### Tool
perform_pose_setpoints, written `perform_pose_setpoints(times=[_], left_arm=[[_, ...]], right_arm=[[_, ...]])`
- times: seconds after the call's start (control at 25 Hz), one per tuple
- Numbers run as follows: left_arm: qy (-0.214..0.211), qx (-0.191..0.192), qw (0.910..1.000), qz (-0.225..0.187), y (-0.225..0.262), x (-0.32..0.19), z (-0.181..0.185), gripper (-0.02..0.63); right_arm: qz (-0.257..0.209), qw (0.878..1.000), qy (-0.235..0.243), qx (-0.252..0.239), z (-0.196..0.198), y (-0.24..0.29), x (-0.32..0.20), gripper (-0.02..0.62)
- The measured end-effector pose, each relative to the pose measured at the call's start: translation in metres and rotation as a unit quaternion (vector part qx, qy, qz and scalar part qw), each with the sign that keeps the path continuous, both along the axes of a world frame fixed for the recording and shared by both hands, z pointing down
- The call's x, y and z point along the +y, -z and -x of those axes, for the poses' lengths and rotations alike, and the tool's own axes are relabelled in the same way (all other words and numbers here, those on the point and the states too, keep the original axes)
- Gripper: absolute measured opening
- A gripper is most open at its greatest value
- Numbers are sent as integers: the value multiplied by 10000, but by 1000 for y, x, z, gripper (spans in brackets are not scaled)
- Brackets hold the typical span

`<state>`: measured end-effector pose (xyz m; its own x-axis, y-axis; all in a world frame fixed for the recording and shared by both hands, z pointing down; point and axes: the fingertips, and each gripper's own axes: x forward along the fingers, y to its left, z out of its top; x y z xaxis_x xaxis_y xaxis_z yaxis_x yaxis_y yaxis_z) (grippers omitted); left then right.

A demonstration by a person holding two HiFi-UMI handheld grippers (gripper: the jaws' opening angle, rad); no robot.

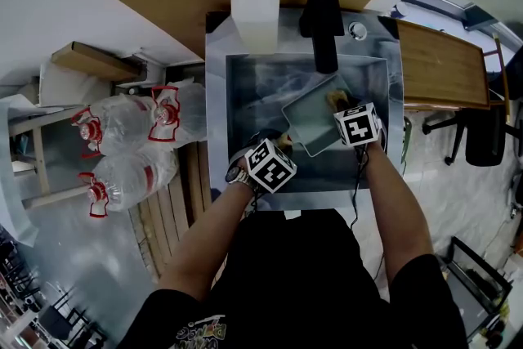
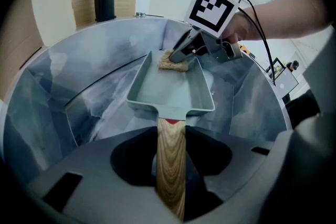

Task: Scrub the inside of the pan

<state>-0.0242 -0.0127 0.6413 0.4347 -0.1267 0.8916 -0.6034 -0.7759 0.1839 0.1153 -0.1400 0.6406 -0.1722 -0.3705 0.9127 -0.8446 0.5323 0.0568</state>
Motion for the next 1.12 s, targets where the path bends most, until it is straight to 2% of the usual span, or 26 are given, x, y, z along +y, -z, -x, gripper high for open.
perform_pose_setpoints(times=[0.24,0.6,0.92,1.12], left_arm=[[-8,-8,10000,-1,1,-1,1,172],[-9,-10,10000,-18,1,-2,0,172],[-6,-16,10000,-12,1,-1,0,172],[-5,-23,10000,-4,1,-1,0,172]], right_arm=[[17,9993,-144,-359,8,11,6,81],[355,9922,112,-1186,55,29,55,81],[716,9872,300,-1396,86,24,91,81],[774,9887,243,-1263,86,14,96,80]])
